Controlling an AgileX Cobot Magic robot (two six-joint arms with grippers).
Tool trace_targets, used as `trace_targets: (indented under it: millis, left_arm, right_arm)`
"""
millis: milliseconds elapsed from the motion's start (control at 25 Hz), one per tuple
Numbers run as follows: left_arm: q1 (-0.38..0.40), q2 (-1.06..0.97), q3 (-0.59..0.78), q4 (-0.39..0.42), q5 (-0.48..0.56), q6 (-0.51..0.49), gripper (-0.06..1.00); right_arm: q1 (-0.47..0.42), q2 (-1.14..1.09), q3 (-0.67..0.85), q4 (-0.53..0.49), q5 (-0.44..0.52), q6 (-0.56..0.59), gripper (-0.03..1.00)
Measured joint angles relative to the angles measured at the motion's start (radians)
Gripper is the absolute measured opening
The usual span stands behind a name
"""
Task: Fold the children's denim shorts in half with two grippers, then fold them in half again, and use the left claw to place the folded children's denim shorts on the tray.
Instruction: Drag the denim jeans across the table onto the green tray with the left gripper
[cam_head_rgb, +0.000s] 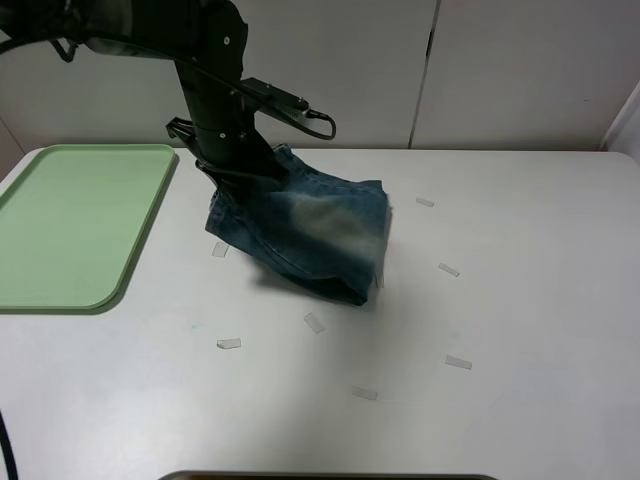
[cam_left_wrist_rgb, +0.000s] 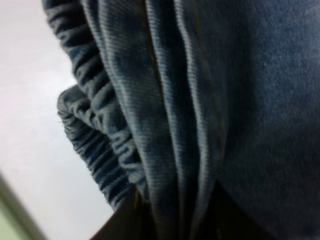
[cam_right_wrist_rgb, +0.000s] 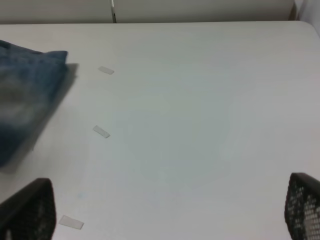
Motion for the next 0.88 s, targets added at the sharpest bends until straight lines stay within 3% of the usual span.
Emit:
trace_targets:
  millis: [560,880]
  left_arm:
    - [0.187,-0.028,0.0,0.004,0.054,0.1,0.19]
    - [0.337,-0.028,0.0,0.004,0.054,0.139,0.19]
  right_arm:
    - [0.0,0.0,0.0,0.002,-0.001,0.0,0.69]
    - [0.0,0.0,0.0,0.002,-0.001,0.0,0.69]
